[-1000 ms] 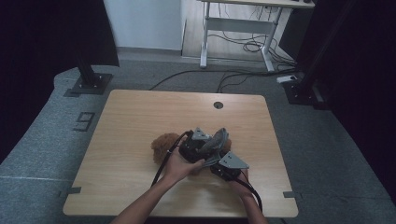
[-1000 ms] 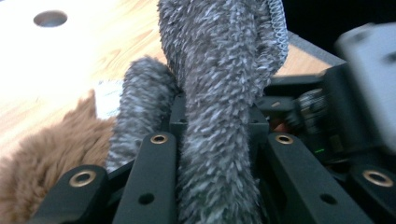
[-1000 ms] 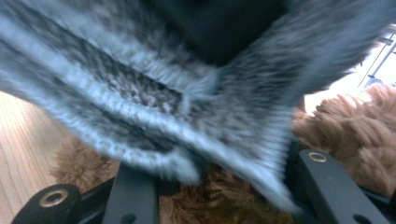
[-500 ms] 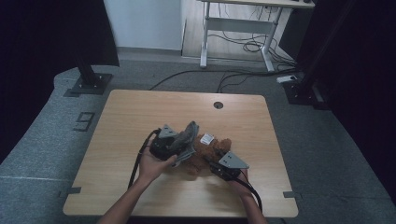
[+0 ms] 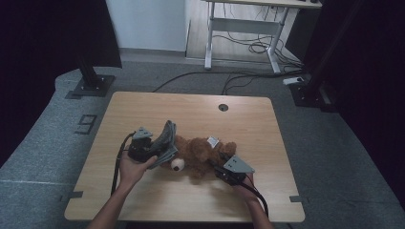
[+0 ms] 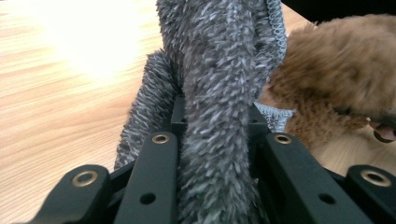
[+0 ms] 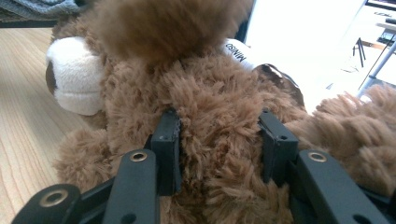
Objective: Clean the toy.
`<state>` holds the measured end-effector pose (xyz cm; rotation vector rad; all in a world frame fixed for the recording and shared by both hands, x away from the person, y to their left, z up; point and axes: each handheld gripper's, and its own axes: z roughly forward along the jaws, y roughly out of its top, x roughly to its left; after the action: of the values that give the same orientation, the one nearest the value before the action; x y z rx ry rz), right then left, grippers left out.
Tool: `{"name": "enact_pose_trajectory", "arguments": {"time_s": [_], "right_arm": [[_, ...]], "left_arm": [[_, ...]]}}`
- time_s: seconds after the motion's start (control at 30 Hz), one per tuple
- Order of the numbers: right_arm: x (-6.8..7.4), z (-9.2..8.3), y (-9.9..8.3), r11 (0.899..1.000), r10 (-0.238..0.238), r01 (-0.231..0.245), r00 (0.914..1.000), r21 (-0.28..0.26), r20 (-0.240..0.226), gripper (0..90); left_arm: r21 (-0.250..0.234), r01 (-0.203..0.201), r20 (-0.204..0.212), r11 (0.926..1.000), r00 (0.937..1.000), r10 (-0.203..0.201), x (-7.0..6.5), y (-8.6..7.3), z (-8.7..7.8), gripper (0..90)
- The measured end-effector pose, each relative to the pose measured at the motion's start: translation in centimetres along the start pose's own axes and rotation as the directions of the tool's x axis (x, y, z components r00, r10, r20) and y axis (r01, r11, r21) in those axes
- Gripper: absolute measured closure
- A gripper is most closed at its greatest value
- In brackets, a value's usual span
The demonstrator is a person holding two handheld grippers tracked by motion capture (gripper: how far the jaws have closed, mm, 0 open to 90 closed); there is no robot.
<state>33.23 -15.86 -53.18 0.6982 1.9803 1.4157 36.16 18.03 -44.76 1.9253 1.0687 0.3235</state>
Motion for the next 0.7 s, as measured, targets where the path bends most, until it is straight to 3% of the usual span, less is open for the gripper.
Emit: {"name": "enact_pose_trajectory", "arguments": {"time_s": [0.27, 0.37, 0.6, 0.7], "right_arm": [[0.0, -0.1, 0.0, 1.0, 0.0, 0.0, 1.0, 0.002, 0.0, 57.2], [-0.1, -0.2, 0.0, 1.0, -0.001, 0.001, 1.0, 0.002, 0.0, 57.1], [0.0, -0.2, 0.0, 1.0, 0.003, -0.003, 1.0, 0.001, 0.001, 56.8], [0.0, -0.2, 0.0, 1.0, -0.002, 0.002, 1.0, 0.004, 0.001, 56.7]], "left_arm": [[0.031, 0.05, -0.083, 0.9983, 0.9954, -0.047, 2.6, -0.9, -1.0, 73.3], [0.024, 0.058, -0.093, 0.998, 0.9941, -0.056, 2.9, -0.6, -1.3, 73.0], [-0.008, 0.0, -0.045, 1.0, 0.999, 0.0, 0.2, 2.5, -0.7, 73.4], [-0.016, -0.025, 0.001, 0.9996, 0.9997, 0.025, -1.4, 4.1, 0.2, 73.4]]}}
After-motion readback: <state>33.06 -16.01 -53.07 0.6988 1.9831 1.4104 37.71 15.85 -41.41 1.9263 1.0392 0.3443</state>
